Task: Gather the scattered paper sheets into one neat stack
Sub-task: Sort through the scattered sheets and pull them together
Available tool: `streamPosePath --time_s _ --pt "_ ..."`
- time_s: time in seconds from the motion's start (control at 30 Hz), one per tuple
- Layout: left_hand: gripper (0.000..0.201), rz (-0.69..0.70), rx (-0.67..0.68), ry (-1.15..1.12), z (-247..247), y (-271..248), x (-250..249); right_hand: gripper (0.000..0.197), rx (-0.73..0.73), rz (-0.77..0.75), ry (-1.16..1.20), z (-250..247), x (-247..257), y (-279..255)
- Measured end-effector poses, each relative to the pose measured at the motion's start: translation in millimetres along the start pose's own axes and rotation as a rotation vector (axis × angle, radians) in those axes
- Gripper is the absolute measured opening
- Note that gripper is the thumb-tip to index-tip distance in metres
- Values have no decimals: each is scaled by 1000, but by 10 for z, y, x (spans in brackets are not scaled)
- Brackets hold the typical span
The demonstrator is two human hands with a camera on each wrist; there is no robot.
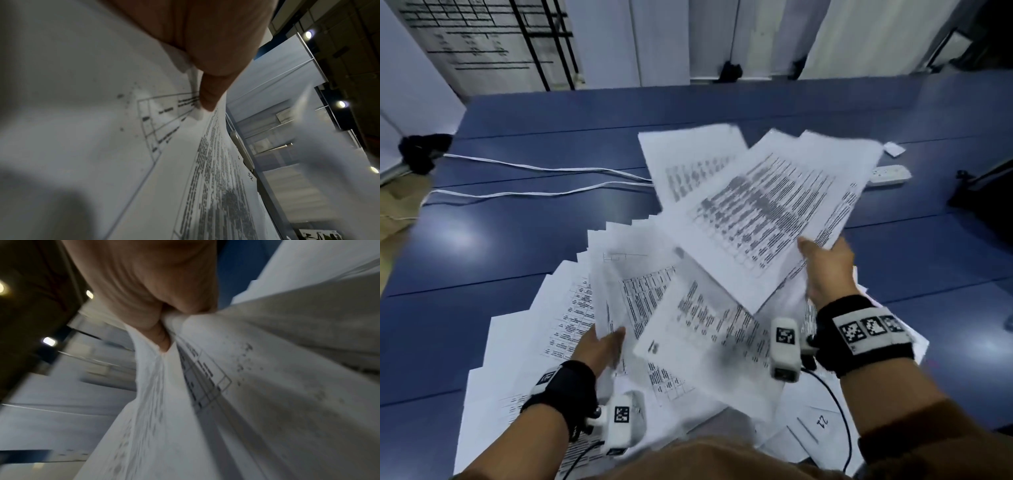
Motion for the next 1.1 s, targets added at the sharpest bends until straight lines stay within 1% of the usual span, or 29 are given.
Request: streamPosePath --time_s 0.03,0.07,0.17,0.2,0.23,0.3,0.37,0.4,0.43,0.5,0.53,0.6,0.63,0.67,0.77,0.87,0.93,1.0,1.03,1.1 --pt "53 -13 -12 4 -6 -11 -3 78 39 67 -67 45 -211 9" --pt "65 -23 -24 6 -20 -6 3 80 88 119 -122 85 -360 -27" --pt "90 -7 2 -48 5 -15 -69 61 193 221 -296 194 -723 -163" --pt "94 7 23 -49 38 -24 -107 60 237 252 -336 227 -818 -244" --pt "91 22 34 -36 61 -20 -129 61 284 270 -382 284 -904 -301" --pt "77 13 23 13 103 -17 -142 60 362 305 -481 394 -1101 -307" --pt "73 -17 1 52 125 0 -136 64 408 316 -587 460 -1193 -285" --pt "71 -22 -10 47 117 28 -129 62 419 316 -624 467 -1218 -249" --pt "67 -24 -10 33 125 38 -147 55 419 316 -669 461 -1222 -218" --pt "58 -41 -14 35 107 62 -125 39 420 263 -710 441 -1157 -124" --pt "54 -49 -14 32 91 86 -94 38 394 222 -715 412 -1085 -77" --pt "51 -49 -16 20 51 110 -59 52 297 138 -723 313 -920 3" --pt "50 -53 -16 7 29 119 -37 57 257 118 -710 263 -857 19" --pt "49 -66 -23 3 -4 132 -6 57 246 107 -684 228 -818 66" --pt "32 -78 -6 66 -68 153 -3 53 298 121 -711 250 -769 139" --pt "26 -79 18 115 -80 169 -54 56 395 167 -797 352 -824 206" --pt "23 -77 27 81 -62 197 -81 56 446 171 -856 459 -840 190" --pt "25 -52 33 61 -47 230 -117 53 496 164 -893 568 -878 191" --pt "34 -41 27 59 -44 245 -135 51 523 169 -900 620 -906 189" --pt "66 -30 31 101 -30 314 -79 47 578 185 -896 735 -990 189"
Point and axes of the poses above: each hand's wrist, its own y-axis towards the middle knuckle, its own z-axis out of the palm, x = y × z, the point moved 10 cm from there along y, towards the middle knuckle, and after that the axes turned 12 degrees about z, right-handed, at the moved point
